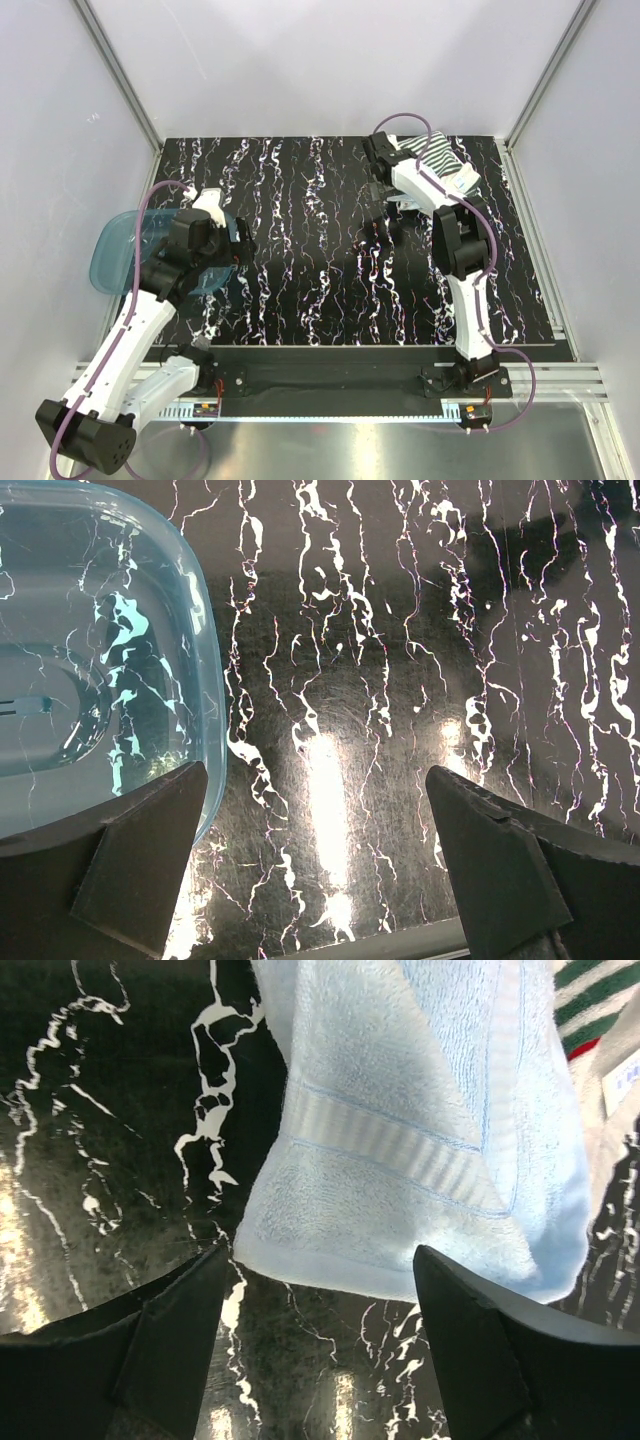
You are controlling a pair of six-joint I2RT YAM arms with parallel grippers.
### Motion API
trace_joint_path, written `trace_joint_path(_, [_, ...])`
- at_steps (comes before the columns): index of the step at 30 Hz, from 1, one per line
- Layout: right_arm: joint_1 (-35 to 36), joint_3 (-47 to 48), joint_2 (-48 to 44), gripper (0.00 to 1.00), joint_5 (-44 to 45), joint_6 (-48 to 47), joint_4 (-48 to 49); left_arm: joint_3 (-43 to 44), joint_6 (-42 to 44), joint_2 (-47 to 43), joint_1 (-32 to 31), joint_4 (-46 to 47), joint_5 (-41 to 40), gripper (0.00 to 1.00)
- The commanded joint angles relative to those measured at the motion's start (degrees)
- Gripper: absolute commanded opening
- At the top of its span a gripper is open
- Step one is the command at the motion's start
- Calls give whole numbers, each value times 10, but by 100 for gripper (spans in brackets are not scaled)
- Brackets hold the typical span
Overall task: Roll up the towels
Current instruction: Grab a towel with the right arm
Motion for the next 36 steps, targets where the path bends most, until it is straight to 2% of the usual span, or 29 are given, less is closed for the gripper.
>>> trace_joint_path(1, [21, 27, 20, 81, 68, -24, -19, 16, 11, -2, -3, 13, -13, 99])
trace_joint_path(8, [40, 40, 35, 81, 86, -29, -36, 16, 11, -2, -5, 13, -13, 99])
trace_joint_path(15, [51, 71, 67, 67, 162, -46, -51, 16, 11, -6, -6, 12, -12, 99])
trace_joint_path(16, [51, 74, 75, 62, 173, -48, -50, 16, 11, -6, -6, 12, -12, 99])
trace_joint_path(21, [51, 82, 97, 55, 222, -81, -42, 16, 11, -8, -8, 12, -12, 99])
trace_joint_path(25, [51, 80, 99, 40, 223, -90, -29, 16, 11, -7, -9, 12, -12, 99])
trace_joint_path(26, [51, 81, 99, 28, 222, -90, -30, 16, 11, -7, -9, 12, -12, 99])
trace_joint_path(27, [51, 82, 100, 22, 221, -89, -32, 16, 11, -7, -9, 12, -12, 99])
trace_joint_path(29, [51, 84, 97, 0, 217, -81, -37, 16, 12, -7, -9, 12, -12, 99])
trace_joint_path(32, [53, 82, 76, 0, 207, -68, -41, 16, 12, -6, -10, 12, -13, 99])
trace_joint_path(36, [52, 99, 0, 0, 207, -68, -38, 16, 12, -6, -11, 13, -15, 99])
